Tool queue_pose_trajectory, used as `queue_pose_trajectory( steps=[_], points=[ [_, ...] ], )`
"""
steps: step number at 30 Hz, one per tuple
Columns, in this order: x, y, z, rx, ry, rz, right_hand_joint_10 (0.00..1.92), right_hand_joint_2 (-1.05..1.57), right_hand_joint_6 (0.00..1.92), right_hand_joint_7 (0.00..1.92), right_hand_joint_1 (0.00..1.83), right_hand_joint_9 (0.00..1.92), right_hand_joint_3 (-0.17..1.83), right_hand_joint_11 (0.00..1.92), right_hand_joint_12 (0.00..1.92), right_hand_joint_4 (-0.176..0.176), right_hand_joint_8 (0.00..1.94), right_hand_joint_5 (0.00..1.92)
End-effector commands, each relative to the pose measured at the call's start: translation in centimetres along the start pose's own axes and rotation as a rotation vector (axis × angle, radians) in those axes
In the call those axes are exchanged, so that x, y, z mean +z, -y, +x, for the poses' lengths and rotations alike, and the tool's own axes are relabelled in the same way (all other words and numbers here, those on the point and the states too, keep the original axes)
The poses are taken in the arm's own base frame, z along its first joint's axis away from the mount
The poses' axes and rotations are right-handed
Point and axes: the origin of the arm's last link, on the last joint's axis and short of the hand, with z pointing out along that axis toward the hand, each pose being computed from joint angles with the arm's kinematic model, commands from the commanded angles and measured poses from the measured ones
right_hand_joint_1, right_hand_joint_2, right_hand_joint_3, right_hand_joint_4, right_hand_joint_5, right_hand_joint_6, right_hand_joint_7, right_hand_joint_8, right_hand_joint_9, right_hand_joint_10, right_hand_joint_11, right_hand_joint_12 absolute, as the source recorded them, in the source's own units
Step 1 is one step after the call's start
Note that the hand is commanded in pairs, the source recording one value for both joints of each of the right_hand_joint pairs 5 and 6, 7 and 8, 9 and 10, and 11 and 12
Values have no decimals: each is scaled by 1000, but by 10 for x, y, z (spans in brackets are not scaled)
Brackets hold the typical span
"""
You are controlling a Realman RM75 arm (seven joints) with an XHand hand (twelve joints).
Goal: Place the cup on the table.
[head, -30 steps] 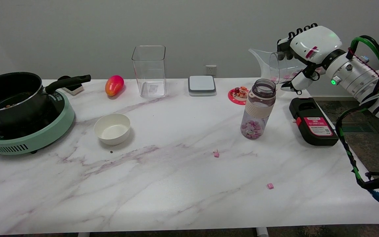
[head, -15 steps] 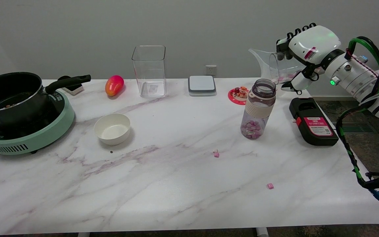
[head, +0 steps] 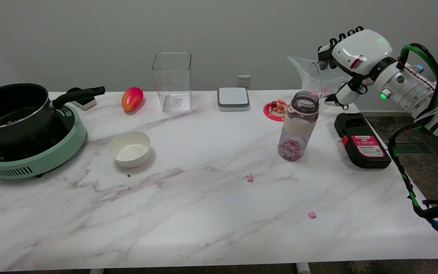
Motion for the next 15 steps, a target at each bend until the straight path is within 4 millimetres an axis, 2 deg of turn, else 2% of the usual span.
queue_pose_trajectory(
  steps=[1,15],
  points=[
    [0,2,1,-16,-5,9,1459,689,1440,1521,1567,1459,1076,1250,1250,0,1521,1440],
    [0,0,1,-38,-14,12,1471,735,1452,1530,1558,1471,1024,1267,1267,0,1530,1452]
  ],
)
